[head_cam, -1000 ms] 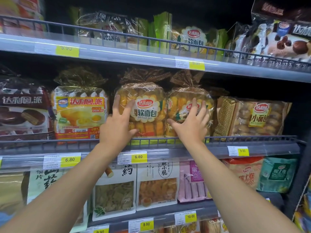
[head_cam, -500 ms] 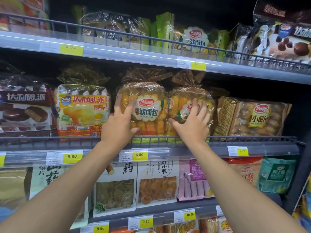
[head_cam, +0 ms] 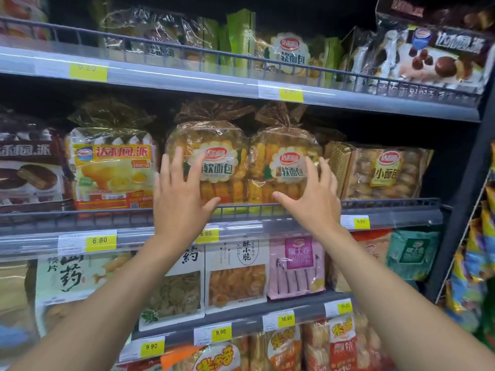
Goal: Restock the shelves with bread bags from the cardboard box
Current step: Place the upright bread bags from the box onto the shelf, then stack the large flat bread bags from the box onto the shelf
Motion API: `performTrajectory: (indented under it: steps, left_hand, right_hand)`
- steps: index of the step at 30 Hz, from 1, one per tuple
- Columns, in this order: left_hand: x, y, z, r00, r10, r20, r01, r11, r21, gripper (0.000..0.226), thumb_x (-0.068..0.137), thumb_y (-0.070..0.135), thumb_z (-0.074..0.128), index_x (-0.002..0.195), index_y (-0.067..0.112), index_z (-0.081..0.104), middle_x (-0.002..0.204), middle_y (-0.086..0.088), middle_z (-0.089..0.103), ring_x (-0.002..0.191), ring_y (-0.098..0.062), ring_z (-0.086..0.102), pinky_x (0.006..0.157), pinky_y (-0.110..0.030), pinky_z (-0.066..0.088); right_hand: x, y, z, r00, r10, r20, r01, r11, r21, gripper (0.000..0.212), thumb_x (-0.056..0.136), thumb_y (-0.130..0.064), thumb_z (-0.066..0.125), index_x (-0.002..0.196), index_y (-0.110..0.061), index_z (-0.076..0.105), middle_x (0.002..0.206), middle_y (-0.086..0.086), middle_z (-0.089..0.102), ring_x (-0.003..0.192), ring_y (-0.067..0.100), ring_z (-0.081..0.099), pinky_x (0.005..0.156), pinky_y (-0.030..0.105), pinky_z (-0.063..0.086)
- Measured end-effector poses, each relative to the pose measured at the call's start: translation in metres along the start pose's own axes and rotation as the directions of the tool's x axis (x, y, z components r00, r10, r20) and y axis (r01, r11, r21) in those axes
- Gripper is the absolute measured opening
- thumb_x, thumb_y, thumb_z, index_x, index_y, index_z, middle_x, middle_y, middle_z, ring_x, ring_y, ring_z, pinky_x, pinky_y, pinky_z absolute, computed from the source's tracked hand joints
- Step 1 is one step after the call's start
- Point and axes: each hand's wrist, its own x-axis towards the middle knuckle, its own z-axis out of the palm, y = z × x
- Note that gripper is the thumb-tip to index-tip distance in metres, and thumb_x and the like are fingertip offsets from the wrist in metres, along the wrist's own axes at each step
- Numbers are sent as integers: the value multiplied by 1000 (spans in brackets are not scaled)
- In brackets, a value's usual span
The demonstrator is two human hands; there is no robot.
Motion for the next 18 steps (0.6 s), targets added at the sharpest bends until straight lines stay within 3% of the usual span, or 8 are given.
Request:
performTrajectory:
  steps: [4,8,13,18]
  left_hand:
    - [-39,51,18,988,138,74,-126,980,-152,88,87,50,74,158,29,28,170,-9,12,158,-32,4,125,-56,22]
    - [-90,117,46,930,335,153,-268,901,-340,81,86,45,76,155,24,37,170,-9,16,158,-31,7,123,-55,26]
    - [-165,198,89,793,554,253,-346,752,-561,81,84,41,78,153,20,41,168,-11,20,156,-34,15,120,-58,30]
    - [-246,266,128,614,733,292,-357,588,-726,82,79,40,83,149,16,48,163,-16,31,150,-38,30,120,-51,31]
  right_hand:
    - [-42,50,-32,998,-35,60,41,993,-112,100,77,-77,61,158,-34,20,168,-4,9,153,24,12,113,56,36]
    - [-99,118,-73,995,12,98,15,965,-263,99,76,-78,62,156,-33,26,167,0,15,152,26,18,112,55,36]
    - [-190,204,-134,969,219,118,-154,901,-405,97,73,-76,64,154,-34,31,165,0,21,149,27,26,110,56,39]
    - [-293,272,-191,872,475,117,-360,784,-506,96,72,-74,67,152,-34,33,163,0,23,145,29,35,105,54,44]
